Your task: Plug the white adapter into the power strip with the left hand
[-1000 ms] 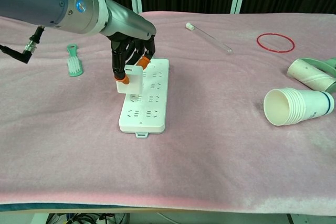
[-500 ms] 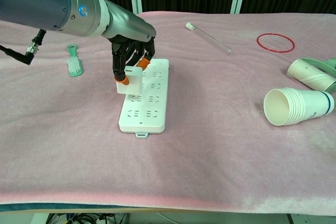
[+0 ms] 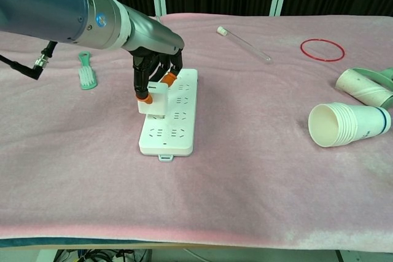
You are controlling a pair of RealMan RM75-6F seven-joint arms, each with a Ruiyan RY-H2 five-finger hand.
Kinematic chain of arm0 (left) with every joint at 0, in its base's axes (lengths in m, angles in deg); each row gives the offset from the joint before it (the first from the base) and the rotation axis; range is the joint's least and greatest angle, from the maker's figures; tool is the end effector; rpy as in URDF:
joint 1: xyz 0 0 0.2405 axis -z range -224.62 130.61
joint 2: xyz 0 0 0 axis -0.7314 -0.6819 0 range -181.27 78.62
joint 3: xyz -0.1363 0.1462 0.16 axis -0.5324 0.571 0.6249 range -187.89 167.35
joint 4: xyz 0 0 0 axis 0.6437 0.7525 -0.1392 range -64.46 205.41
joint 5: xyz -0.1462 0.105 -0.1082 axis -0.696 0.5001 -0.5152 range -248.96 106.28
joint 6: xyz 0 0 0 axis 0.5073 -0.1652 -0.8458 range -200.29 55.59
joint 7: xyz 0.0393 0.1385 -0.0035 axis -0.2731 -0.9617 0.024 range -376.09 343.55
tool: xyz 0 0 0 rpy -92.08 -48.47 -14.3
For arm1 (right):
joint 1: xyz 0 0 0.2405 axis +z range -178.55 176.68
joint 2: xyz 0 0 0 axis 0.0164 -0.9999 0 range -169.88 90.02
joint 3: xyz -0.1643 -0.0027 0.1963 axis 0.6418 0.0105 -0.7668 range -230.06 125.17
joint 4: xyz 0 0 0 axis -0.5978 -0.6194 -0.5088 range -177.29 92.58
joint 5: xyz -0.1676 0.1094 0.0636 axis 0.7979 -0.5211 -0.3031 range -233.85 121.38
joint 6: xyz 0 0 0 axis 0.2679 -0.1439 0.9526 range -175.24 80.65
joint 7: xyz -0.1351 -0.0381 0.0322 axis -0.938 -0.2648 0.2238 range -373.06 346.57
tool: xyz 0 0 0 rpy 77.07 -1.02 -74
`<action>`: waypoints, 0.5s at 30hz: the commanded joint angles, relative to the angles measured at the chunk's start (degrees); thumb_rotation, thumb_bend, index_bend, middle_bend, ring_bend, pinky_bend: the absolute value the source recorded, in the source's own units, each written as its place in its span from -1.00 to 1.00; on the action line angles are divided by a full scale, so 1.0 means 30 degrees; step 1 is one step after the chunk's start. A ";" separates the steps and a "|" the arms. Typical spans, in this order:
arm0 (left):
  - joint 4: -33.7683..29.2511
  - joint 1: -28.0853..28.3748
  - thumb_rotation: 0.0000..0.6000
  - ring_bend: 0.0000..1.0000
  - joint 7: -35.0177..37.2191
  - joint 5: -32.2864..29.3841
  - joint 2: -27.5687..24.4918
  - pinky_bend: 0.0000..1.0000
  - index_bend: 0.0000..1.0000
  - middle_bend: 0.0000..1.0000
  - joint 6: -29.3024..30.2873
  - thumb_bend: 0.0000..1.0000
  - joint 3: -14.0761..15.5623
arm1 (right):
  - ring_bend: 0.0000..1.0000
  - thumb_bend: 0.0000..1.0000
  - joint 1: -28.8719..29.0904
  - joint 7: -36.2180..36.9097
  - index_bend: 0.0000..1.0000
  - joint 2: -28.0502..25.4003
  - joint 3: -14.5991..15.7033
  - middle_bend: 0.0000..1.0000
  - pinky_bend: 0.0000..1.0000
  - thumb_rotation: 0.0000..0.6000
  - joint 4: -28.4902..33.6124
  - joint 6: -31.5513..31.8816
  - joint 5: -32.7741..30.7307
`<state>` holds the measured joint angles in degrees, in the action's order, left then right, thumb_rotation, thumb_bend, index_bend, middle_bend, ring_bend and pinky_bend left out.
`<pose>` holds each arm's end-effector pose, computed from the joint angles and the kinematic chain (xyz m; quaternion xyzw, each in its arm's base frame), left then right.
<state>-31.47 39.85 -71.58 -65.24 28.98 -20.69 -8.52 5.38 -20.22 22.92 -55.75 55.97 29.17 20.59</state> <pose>-0.0170 0.3524 -0.0202 -0.8752 -0.2457 -0.1222 0.3983 -0.3143 -0.1861 0.1442 0.5920 -0.4473 0.3172 0.5906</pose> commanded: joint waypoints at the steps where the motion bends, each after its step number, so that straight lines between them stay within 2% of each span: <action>1: 0.0069 0.0020 1.00 -0.24 0.0040 0.0017 0.0059 -0.10 0.14 0.18 -0.0032 -0.15 -0.0011 | -0.66 -0.63 0.0007 -0.0001 -0.86 0.0000 0.0002 -0.88 -0.67 1.00 -0.0001 -0.0014 -0.0002; 15: 0.0469 0.0146 1.00 -0.24 0.0014 0.0050 0.0351 -0.10 0.14 0.18 -0.0282 -0.15 0.0216 | -0.66 -0.63 0.0015 0.0003 -0.86 0.0000 0.0006 -0.88 -0.67 1.00 0.0004 -0.0025 -0.0015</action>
<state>-30.09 40.25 -71.51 -65.08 29.99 -21.49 -7.91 5.42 -20.21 22.92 -55.73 55.99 29.10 20.55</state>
